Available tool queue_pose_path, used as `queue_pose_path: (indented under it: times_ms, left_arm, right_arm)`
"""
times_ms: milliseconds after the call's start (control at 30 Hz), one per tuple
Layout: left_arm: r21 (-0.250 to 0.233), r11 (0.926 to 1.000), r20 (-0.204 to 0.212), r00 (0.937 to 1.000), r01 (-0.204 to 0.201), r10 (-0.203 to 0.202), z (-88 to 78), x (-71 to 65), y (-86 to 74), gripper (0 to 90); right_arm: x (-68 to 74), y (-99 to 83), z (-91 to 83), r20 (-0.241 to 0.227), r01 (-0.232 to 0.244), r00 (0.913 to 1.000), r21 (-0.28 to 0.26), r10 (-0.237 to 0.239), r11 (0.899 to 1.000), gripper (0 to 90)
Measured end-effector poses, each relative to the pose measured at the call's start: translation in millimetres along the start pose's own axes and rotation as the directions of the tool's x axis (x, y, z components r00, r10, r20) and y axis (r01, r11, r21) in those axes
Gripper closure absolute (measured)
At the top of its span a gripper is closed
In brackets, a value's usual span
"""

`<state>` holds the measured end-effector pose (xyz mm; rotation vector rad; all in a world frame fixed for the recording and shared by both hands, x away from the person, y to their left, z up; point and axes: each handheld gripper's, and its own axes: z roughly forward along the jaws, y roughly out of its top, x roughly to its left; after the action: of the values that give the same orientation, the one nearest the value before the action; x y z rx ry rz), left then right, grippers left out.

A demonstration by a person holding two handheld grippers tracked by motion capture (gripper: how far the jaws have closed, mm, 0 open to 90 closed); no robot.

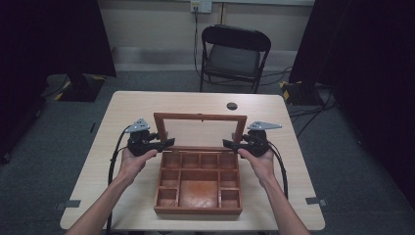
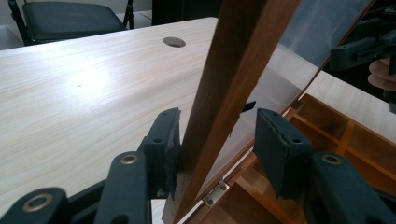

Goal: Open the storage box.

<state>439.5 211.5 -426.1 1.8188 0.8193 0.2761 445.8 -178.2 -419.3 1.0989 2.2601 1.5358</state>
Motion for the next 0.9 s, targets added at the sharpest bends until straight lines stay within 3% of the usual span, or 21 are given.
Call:
queue_pose_path:
  times_ms: [133,233,467,900]
  left_arm:
    - [0.035,0.9994,-0.018,0.9998,-0.002,0.002,2.2,3.3,-2.6,54.0]
    - [0.035,0.9993,-0.017,0.9997,0.015,-0.015,3.6,5.9,-4.5,55.1]
    - [0.036,0.9992,-0.02,0.9996,0.019,-0.018,6.0,9.4,-5.4,56.6]
    - [0.092,0.9954,-0.026,0.9993,0.029,-0.027,16.0,16.4,-14.7,57.0]
  right_arm:
    - [-1.0,1.0,0.1,0.027,0.001,0.9996,0.006,-0.002,1.0,44.5]
    - [-4.9,1.2,-2.3,0.019,-0.015,0.9997,-0.012,0.015,1.0,45.6]
    - [-10.0,-1.1,2.1,0.014,-0.018,0.9997,0.003,0.018,1.0,49.3]
    - [-19.0,-5.8,14.3,0.03,-0.033,0.999,0.018,0.032,0.999,51.7]
